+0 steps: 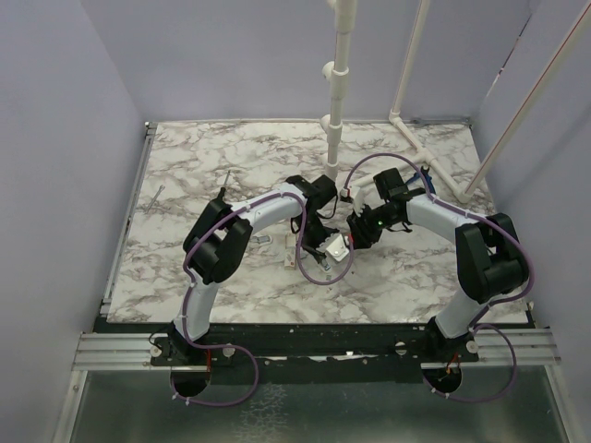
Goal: Load the staples into the stapler
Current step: Install the staple into the stapler.
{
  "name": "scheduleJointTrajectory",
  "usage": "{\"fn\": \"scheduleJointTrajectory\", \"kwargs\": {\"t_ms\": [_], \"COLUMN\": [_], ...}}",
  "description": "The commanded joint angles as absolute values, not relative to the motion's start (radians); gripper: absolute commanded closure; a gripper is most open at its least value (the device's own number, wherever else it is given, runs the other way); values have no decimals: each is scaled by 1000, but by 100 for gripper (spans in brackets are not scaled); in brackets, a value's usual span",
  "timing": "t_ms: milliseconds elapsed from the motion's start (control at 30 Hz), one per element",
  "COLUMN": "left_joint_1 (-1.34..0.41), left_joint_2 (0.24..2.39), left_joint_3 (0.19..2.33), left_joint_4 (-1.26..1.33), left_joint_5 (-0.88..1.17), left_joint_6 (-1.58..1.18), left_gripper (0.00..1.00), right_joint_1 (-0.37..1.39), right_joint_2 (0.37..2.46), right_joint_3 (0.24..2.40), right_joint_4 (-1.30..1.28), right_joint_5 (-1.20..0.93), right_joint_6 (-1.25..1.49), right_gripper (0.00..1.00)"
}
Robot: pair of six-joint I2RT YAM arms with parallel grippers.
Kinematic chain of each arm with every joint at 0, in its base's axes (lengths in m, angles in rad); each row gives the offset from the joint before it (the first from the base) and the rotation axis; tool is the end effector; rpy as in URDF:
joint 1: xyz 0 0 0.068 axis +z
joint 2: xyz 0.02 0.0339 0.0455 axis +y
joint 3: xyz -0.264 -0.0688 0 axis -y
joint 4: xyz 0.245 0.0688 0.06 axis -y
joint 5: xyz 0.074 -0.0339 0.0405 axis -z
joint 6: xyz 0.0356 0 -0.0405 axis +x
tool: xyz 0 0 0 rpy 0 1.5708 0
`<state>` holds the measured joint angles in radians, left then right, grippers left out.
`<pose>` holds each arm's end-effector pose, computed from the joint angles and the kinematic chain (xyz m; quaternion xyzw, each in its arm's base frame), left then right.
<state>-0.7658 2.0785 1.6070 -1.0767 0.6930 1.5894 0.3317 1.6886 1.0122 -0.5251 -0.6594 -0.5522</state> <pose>0.2698 -0.2910 0.1850 0.8702 0.3568 -0.3069 0.1457 0.2922 0.1237 0.1738 -0.4515 0.8153 0.2972 0.2077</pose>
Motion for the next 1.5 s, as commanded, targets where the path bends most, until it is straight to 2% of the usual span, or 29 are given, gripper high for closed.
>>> {"fn": "scheduleJointTrajectory", "kwargs": {"t_ms": [0,700,967,1333,1467], "left_joint_1": [-776,-792,-796,-798,-797], "left_joint_2": [2094,2097,2094,2077,2069], "left_joint_3": [1591,1570,1562,1556,1564], "left_joint_4": [-1077,-1057,-1053,-1037,-1032], "left_joint_5": [677,673,662,641,638], "left_joint_6": [1593,1574,1574,1564,1553], "left_gripper": [100,97,89,67,63], "right_joint_1": [327,327,327,327,327], "right_joint_2": [1700,1704,1709,1712,1710], "right_joint_3": [1027,1029,1030,1031,1032], "right_joint_4": [-553,-555,-555,-556,-558], "right_joint_5": [-659,-655,-652,-651,-650], "right_joint_6": [-569,-570,-569,-569,-569], "right_gripper": [65,65,65,65,65]}}
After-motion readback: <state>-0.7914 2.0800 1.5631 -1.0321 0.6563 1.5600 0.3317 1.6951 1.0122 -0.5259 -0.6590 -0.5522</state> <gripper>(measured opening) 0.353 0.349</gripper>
